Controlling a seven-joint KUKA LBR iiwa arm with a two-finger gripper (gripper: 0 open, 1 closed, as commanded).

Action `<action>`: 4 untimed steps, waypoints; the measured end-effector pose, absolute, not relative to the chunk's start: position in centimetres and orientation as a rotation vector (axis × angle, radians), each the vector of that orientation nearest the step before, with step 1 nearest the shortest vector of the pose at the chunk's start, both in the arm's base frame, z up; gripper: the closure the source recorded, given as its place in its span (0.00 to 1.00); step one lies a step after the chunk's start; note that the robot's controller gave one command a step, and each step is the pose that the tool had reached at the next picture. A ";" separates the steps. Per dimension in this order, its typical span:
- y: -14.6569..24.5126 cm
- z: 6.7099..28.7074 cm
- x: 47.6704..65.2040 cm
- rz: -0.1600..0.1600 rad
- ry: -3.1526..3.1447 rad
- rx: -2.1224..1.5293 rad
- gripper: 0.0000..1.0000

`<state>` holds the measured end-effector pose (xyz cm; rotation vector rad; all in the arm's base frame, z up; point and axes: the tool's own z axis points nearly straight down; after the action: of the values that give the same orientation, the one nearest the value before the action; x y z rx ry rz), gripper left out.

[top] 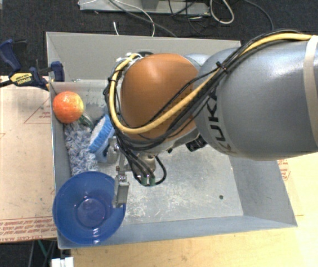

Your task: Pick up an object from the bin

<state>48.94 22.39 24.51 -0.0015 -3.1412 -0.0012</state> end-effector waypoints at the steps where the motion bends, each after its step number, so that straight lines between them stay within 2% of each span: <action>1: 20.4 15.9 51.0 0.000 -3.130 -0.192 0.00; 2: 19.0 15.4 53.0 -0.012 -3.130 -0.361 0.00; 3: 22.3 14.5 50.3 -0.007 -3.111 0.441 0.00; 4: 21.2 7.1 52.7 0.005 -3.147 0.227 0.00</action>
Offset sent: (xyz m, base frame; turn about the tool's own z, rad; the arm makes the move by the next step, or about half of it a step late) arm 0.0394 -0.0336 -0.0915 0.2302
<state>52.66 21.20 7.11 0.2268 -3.1472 0.0052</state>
